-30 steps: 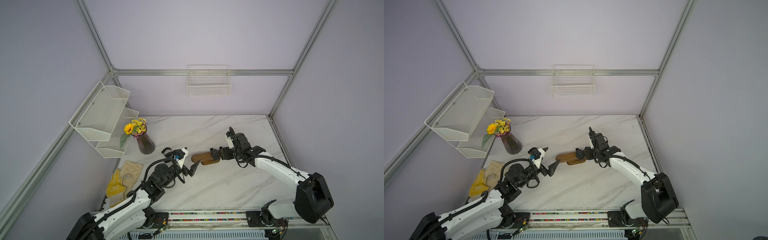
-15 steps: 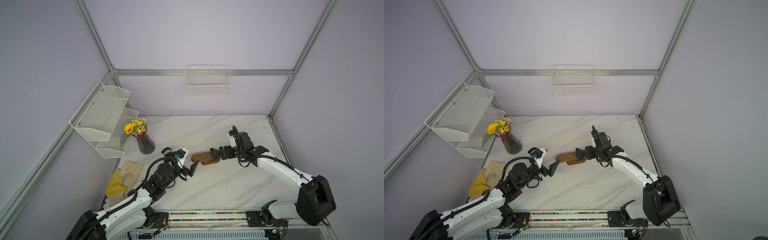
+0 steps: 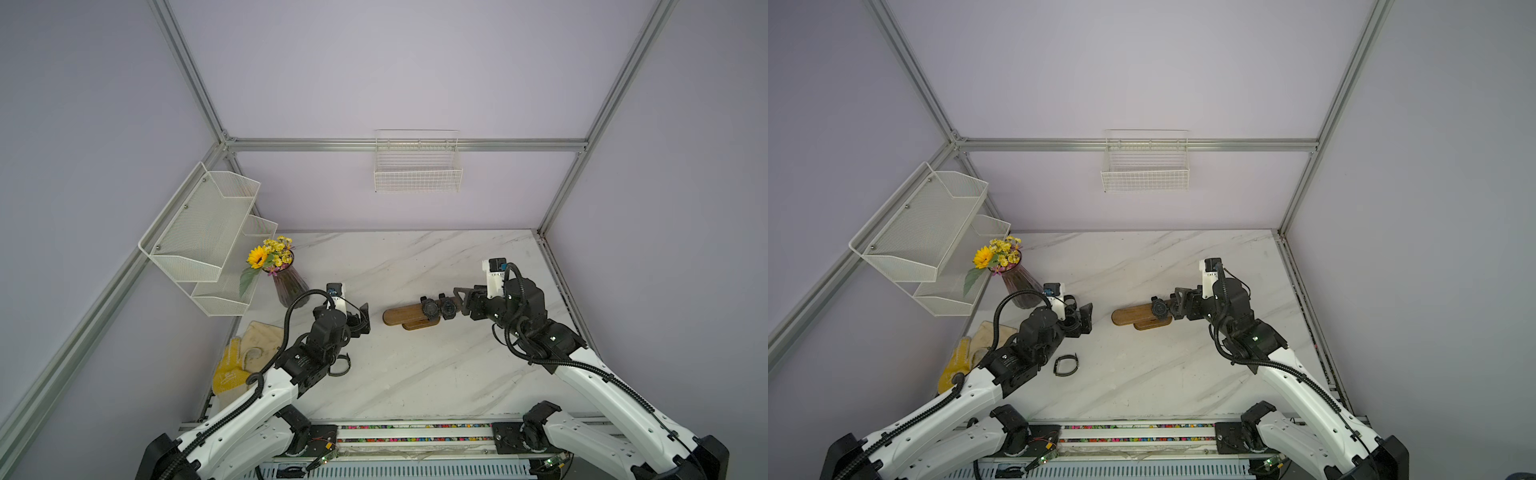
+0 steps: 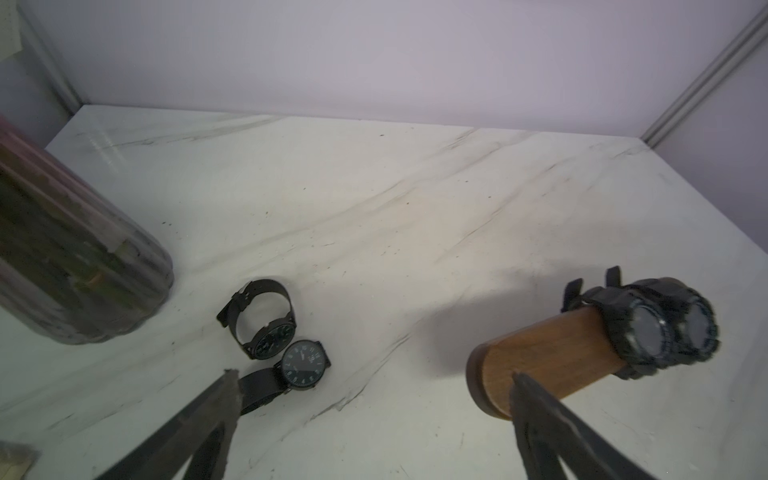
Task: Place watch on stand
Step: Place the watch on the stand, then pick up the watch at the center of the board.
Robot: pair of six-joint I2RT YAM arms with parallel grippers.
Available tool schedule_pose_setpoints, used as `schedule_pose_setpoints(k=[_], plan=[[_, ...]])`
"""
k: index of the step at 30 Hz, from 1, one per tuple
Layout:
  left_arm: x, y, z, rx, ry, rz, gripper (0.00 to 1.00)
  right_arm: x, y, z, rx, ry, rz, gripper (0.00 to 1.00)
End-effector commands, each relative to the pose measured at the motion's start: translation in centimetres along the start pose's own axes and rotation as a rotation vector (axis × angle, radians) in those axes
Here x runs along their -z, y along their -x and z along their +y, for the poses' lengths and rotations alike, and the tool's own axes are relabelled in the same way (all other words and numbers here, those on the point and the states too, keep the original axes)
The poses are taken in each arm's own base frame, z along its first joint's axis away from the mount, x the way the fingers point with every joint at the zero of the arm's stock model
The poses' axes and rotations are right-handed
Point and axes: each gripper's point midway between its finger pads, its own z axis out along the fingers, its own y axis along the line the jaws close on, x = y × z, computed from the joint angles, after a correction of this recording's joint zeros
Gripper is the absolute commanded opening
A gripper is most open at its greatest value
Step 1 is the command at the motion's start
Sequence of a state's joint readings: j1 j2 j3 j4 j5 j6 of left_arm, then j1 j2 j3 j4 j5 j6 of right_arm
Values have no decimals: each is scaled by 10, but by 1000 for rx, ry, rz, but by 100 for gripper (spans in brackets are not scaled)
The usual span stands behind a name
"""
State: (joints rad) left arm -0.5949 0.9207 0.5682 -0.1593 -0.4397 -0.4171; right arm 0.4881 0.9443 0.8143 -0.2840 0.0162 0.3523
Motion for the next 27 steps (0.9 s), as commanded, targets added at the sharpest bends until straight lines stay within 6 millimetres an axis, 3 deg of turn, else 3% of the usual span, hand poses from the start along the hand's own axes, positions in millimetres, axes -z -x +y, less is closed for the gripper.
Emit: schedule_pose_setpoints(k=[1, 10, 16, 22, 27], plan=[[0, -8, 21, 39, 117, 91, 99, 2, 4, -1, -25, -4, -31, 71], [31, -77, 33, 185, 155, 409, 95, 1, -5, -5, -19, -16, -10, 70], [48, -131, 39, 357, 160, 546, 77, -7, -6, -3, -13, -4, -2, 70], [63, -157, 60, 413, 249, 582, 67, -9, -6, -1, -4, 4, 10, 69], [62, -171, 67, 414, 273, 586, 63, -9, -7, -1, -3, 4, 13, 70]])
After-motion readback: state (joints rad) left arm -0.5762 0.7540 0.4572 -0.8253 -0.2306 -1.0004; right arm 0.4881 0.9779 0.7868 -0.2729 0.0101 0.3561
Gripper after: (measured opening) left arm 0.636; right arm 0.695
